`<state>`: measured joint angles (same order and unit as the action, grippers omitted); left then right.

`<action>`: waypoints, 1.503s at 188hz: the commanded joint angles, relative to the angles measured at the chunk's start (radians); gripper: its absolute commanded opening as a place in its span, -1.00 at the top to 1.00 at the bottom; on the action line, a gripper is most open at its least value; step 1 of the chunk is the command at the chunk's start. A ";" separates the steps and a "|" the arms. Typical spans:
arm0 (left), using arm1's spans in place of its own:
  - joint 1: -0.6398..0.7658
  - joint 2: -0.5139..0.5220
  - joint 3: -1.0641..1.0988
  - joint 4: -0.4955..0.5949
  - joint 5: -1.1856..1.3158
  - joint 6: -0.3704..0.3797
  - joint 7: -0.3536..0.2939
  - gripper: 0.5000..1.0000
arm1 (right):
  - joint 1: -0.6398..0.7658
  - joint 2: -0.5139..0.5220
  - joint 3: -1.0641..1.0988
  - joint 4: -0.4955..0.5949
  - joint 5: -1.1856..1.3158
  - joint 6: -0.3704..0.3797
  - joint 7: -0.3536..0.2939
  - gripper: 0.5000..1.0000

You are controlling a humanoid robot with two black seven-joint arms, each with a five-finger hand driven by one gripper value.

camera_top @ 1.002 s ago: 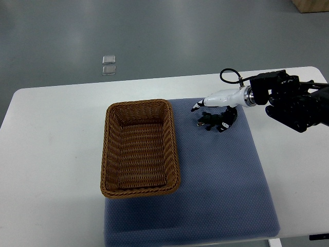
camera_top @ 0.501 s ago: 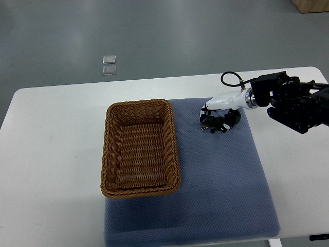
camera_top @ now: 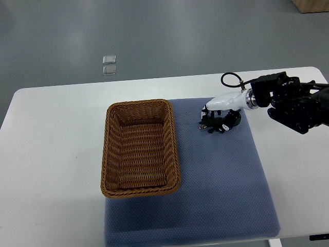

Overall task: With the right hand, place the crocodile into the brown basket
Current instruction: 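Lift the crocodile and carry it over the wicker basket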

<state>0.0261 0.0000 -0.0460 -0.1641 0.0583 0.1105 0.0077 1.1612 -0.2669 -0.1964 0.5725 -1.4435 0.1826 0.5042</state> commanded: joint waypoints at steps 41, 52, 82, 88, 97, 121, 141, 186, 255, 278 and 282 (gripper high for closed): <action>0.000 0.000 0.000 0.000 0.000 0.000 0.000 -1.00 | 0.025 -0.002 0.003 0.001 0.003 0.000 0.002 0.97; 0.000 0.000 0.000 0.000 0.000 0.000 0.000 -1.00 | 0.034 -0.002 0.003 0.001 0.008 0.000 0.002 0.97; 0.000 0.000 0.000 0.000 0.000 0.000 0.000 -1.00 | 0.060 -0.002 0.008 0.001 0.018 0.001 0.002 0.97; 0.000 0.000 0.000 0.000 0.000 0.000 0.000 -1.00 | 0.063 -0.002 0.009 0.001 0.018 0.001 0.002 0.97; 0.000 0.000 0.000 0.000 0.000 0.000 0.000 -1.00 | 0.069 -0.002 0.011 0.003 0.020 0.001 0.002 0.97; 0.000 0.000 0.000 0.000 0.000 0.000 0.000 -1.00 | 0.089 -0.002 0.012 0.006 0.020 0.008 0.011 0.98; 0.000 0.000 0.000 0.000 0.000 0.000 0.000 -1.00 | 0.118 -0.002 0.015 0.012 0.022 0.020 0.043 1.00; 0.000 0.000 0.000 0.000 0.000 0.000 0.000 -1.00 | 0.199 0.002 0.015 0.075 0.029 0.024 0.077 1.00; 0.000 0.000 0.000 0.000 0.000 0.000 0.000 -1.00 | 0.273 0.092 0.012 0.181 0.022 0.023 0.107 1.00; 0.000 0.000 0.000 0.000 0.000 0.000 0.000 -1.00 | 0.273 0.130 0.012 0.194 0.014 0.009 0.107 1.00; 0.000 0.000 0.000 0.000 0.000 0.000 0.000 -1.00 | 0.275 0.141 0.012 0.196 0.014 0.006 0.107 1.00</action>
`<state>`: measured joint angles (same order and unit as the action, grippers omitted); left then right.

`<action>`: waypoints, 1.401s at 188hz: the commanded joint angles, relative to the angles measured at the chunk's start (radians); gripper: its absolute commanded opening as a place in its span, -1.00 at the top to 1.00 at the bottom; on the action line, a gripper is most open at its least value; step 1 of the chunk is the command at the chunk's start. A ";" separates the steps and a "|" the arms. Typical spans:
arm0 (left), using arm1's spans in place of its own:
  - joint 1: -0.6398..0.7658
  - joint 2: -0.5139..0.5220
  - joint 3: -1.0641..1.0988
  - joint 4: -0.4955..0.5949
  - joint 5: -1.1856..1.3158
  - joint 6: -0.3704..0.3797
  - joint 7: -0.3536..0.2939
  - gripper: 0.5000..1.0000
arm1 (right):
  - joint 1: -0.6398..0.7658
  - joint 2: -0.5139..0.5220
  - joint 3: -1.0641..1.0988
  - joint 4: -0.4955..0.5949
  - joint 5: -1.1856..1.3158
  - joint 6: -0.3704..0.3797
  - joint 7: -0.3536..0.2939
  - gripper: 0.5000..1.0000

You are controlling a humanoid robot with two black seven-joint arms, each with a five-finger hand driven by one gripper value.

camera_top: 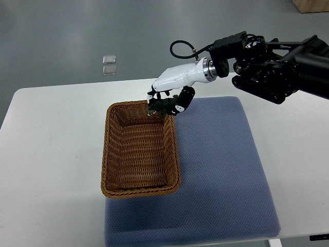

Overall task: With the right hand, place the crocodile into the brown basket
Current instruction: 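Lift the crocodile and carry it over the wicker basket, then lower the crocodile into the basket and open the right hand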

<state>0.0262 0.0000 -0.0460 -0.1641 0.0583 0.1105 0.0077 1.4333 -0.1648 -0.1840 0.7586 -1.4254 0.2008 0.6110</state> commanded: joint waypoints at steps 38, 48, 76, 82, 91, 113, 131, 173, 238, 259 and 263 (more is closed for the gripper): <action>0.000 0.000 0.000 0.000 0.000 0.000 0.000 -1.00 | 0.006 0.100 -0.009 0.010 -0.017 -0.015 0.000 1.00; 0.000 0.000 0.000 0.000 0.000 0.000 0.000 -1.00 | 0.013 0.117 -0.011 0.011 -0.030 -0.015 0.000 1.00; 0.000 0.000 0.000 0.000 0.000 0.000 0.000 -1.00 | 0.009 0.157 -0.011 0.005 -0.038 -0.018 0.000 1.00; 0.000 0.000 0.000 0.000 0.000 0.000 0.000 -1.00 | 0.004 0.163 -0.014 0.002 -0.038 -0.018 0.000 1.00; 0.000 0.000 0.000 0.000 0.000 0.000 0.000 -1.00 | 0.001 0.165 -0.020 -0.004 -0.038 -0.021 0.000 1.00; 0.000 0.000 0.000 0.000 0.000 0.000 0.000 -1.00 | -0.019 0.165 -0.061 -0.027 -0.038 -0.058 0.000 1.00; 0.000 0.000 0.000 0.000 0.000 0.000 0.000 -1.00 | -0.039 0.165 -0.083 -0.048 -0.038 -0.070 0.000 1.00; 0.000 0.000 0.000 0.000 0.000 0.000 0.000 -1.00 | -0.065 0.165 -0.083 -0.050 -0.035 -0.070 0.000 1.00; 0.000 0.000 0.000 0.000 0.000 0.000 0.000 -1.00 | -0.063 0.165 -0.075 -0.048 -0.020 -0.070 0.000 0.55; 0.000 0.000 0.000 0.000 0.000 0.000 0.000 -1.00 | -0.063 0.165 -0.074 -0.048 -0.018 -0.070 0.000 -0.11; 0.000 0.000 0.000 0.000 0.000 0.000 0.000 -1.00 | -0.063 0.165 -0.072 -0.048 -0.015 -0.070 0.000 -0.26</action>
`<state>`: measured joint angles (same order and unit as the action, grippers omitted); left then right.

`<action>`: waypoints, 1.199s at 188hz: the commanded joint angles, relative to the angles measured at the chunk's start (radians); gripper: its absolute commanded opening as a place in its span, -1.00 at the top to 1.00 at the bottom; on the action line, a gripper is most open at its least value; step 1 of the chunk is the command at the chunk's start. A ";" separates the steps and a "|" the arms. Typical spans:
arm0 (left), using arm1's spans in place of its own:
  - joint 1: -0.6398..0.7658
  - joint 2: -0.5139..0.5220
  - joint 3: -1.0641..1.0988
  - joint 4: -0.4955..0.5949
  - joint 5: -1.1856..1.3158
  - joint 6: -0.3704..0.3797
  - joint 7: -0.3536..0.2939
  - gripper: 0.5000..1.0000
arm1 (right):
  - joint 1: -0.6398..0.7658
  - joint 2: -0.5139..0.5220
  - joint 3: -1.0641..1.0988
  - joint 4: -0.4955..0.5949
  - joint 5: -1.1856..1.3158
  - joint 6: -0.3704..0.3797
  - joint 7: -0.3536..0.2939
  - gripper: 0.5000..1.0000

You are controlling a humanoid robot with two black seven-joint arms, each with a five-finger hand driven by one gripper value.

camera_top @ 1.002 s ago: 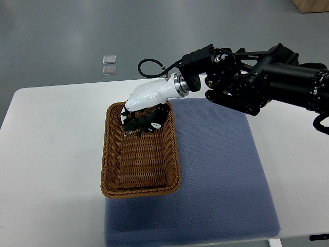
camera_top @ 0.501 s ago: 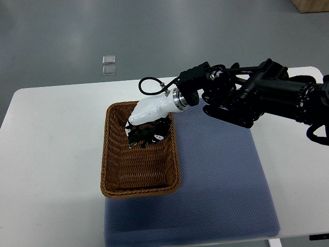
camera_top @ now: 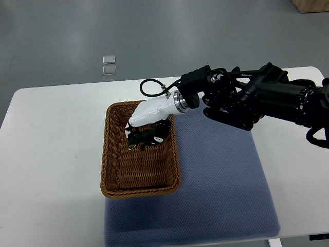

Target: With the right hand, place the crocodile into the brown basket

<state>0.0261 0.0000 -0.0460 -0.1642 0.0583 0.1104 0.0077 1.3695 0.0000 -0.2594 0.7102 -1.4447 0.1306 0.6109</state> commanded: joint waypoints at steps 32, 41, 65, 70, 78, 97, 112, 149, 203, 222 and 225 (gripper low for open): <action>0.000 0.000 0.000 0.000 0.000 0.000 0.000 -1.00 | 0.005 0.000 0.031 0.002 0.069 0.021 0.000 -0.69; 0.000 0.000 0.000 0.000 0.000 0.000 0.000 -1.00 | 0.010 0.000 0.031 0.002 0.089 0.024 0.000 -0.69; 0.000 0.000 0.000 0.000 0.000 0.000 0.000 -1.00 | 0.013 0.000 0.034 0.003 0.101 0.032 0.000 -0.69; 0.000 0.000 0.000 0.000 0.000 0.000 0.000 -1.00 | 0.011 0.000 0.037 0.002 0.102 0.040 0.000 -0.69; 0.000 0.000 0.000 0.000 0.000 0.000 0.000 -1.00 | 0.011 0.000 0.058 0.002 0.119 0.061 0.000 -0.69; 0.000 0.000 0.000 0.000 0.000 0.000 0.000 -1.00 | 0.002 0.000 0.137 0.000 0.199 0.142 0.000 -0.69; 0.000 0.000 0.000 0.000 0.000 0.000 0.000 -1.00 | -0.007 -0.017 0.190 0.000 0.283 0.199 0.000 -0.69; 0.000 0.000 0.000 0.000 0.000 0.000 0.000 -1.00 | -0.070 -0.121 0.246 0.000 0.549 0.256 -0.080 -0.69; 0.000 0.000 0.000 0.000 0.000 0.000 0.000 -1.00 | -0.161 -0.258 0.249 -0.003 0.925 0.261 -0.161 -0.70; 0.000 0.000 0.000 0.000 0.000 0.000 0.000 -1.00 | -0.205 -0.281 0.250 -0.014 1.128 0.259 -0.278 -0.70; 0.000 0.000 0.000 0.000 0.000 0.000 0.000 -1.00 | -0.210 -0.282 0.250 -0.017 1.150 0.259 -0.293 -0.70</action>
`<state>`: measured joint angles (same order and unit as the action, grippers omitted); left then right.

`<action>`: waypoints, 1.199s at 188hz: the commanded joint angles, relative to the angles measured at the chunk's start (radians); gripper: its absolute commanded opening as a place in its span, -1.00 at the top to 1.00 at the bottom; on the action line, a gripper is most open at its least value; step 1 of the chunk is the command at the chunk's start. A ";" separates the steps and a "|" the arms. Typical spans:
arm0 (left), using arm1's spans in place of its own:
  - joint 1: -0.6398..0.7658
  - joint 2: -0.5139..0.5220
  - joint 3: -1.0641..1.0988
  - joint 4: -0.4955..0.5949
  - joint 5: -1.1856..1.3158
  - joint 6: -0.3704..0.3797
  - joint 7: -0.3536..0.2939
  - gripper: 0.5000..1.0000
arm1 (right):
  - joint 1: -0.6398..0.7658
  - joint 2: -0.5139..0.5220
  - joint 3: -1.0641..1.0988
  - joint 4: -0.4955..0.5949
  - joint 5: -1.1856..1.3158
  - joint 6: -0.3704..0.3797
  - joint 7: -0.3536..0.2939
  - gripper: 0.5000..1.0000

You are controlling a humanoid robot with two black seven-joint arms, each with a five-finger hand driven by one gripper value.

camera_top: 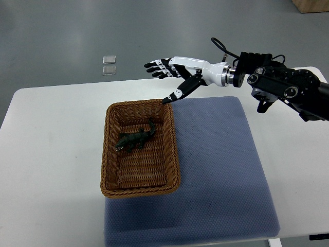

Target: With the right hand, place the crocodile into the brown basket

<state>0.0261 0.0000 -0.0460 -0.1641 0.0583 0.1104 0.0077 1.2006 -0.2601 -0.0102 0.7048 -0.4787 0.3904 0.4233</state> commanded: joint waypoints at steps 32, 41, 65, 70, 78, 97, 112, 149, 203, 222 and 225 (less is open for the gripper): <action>0.000 0.000 0.000 0.000 0.000 0.000 0.000 -1.00 | -0.092 -0.051 0.004 -0.051 0.516 0.001 -0.233 -0.70; 0.000 0.000 0.000 0.000 0.000 0.000 0.000 -1.00 | -0.105 -0.050 0.015 -0.074 0.612 0.007 -0.242 -0.70; 0.000 0.000 0.000 0.000 0.000 0.000 0.000 -1.00 | -0.164 -0.048 0.068 -0.140 0.778 0.059 -0.287 -0.70; 0.000 0.000 0.000 0.000 0.000 0.000 0.000 -1.00 | -0.174 -0.047 0.082 -0.151 0.792 0.068 -0.293 -0.70; 0.000 0.000 0.000 0.000 0.000 0.000 0.000 -1.00 | -0.194 -0.045 0.108 -0.168 0.804 0.079 -0.301 -0.71; 0.000 0.000 0.000 0.000 0.000 0.000 0.000 -1.00 | -0.234 -0.041 0.184 -0.189 0.813 0.104 -0.311 -0.70; 0.000 0.000 0.000 0.000 0.000 0.000 0.000 -1.00 | -0.263 -0.041 0.245 -0.192 0.815 0.108 -0.328 -0.70; 0.000 0.000 0.000 0.000 0.000 0.000 0.000 -1.00 | -0.305 -0.031 0.297 -0.192 0.818 0.099 -0.344 -0.70; 0.000 0.000 0.000 0.000 0.000 0.000 0.000 -1.00 | -0.315 -0.028 0.300 -0.192 0.815 0.096 -0.333 -0.71; 0.000 0.000 0.000 0.000 0.000 0.000 0.000 -1.00 | -0.315 -0.027 0.300 -0.192 0.802 0.096 -0.331 -0.71; 0.000 0.000 0.000 0.000 0.000 0.000 0.000 -1.00 | -0.317 -0.028 0.300 -0.192 0.802 0.096 -0.331 -0.71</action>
<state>0.0260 0.0000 -0.0460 -0.1641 0.0583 0.1104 0.0077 0.8853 -0.2884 0.2905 0.5123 0.3336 0.4859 0.0914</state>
